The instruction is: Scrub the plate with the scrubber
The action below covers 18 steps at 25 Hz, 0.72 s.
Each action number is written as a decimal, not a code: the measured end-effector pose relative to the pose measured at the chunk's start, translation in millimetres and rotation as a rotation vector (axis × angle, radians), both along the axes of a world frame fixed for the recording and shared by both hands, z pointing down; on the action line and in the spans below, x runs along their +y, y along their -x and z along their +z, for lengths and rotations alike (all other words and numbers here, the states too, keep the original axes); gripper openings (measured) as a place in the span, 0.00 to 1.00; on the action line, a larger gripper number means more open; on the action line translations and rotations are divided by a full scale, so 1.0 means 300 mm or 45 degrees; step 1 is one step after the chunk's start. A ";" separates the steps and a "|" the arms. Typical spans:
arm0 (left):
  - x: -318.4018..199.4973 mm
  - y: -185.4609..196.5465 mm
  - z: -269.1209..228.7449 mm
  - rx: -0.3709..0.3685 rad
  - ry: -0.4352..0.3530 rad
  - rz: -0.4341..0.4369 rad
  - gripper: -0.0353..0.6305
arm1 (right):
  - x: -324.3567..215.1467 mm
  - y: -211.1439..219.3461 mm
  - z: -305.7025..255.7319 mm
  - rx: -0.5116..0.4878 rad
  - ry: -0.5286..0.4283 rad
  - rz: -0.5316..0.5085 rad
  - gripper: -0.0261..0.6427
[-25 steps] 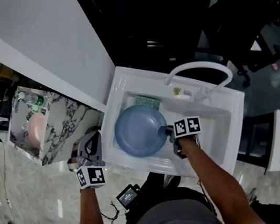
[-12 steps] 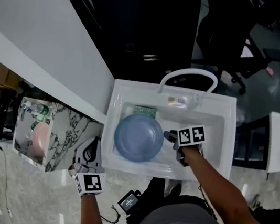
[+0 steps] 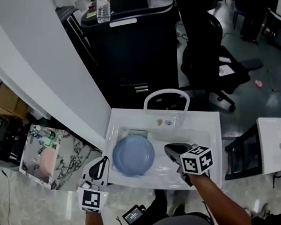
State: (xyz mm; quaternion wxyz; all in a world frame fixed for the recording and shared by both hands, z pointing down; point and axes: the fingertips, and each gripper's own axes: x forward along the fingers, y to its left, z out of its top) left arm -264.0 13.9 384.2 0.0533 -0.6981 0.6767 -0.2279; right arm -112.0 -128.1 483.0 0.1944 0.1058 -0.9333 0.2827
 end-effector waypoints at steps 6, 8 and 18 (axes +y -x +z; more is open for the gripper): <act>0.020 -0.206 -0.118 0.135 -0.016 0.150 0.06 | 0.143 -0.123 -0.303 -0.085 -0.370 -0.131 0.08; 0.026 -0.267 -0.162 0.162 -0.037 0.195 0.06 | 0.189 -0.168 -0.390 -0.101 -0.474 -0.152 0.08; 0.103 -0.545 -0.349 0.210 -0.144 0.348 0.06 | 0.409 -0.392 -0.679 -0.144 -0.838 -0.206 0.08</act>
